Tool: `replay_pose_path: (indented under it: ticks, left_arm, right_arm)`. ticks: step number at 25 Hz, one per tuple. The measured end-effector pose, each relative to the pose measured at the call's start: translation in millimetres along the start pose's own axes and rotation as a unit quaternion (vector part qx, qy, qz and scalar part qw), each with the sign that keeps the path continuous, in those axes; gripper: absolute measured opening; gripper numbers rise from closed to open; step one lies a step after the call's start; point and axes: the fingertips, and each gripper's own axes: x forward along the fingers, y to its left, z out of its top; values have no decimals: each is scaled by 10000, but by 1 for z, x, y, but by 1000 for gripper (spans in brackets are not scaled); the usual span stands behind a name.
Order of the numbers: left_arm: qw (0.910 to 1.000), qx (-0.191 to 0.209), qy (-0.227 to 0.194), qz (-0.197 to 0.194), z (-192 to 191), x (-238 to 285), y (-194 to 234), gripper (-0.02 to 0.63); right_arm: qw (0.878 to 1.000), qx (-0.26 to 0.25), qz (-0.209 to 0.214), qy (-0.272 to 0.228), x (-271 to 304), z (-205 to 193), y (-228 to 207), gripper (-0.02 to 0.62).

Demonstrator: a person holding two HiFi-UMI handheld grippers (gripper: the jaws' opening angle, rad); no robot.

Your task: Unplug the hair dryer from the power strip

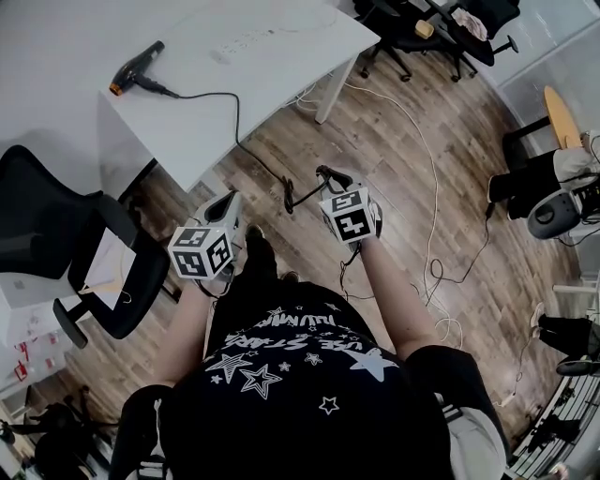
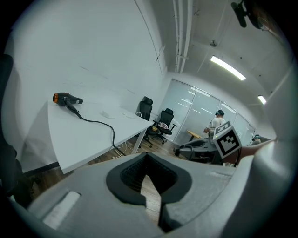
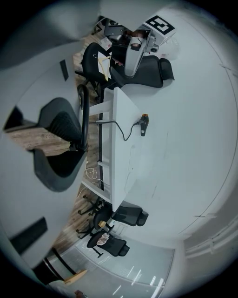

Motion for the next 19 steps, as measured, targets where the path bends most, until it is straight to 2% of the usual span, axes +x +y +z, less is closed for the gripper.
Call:
replay_pose_path:
  ticks: [19]
  left_arm:
    - [10000,-53,27,52,-16,-15,-13,8]
  right_arm:
    - [10000,-28,-49,-65,-18,-6,7,71]
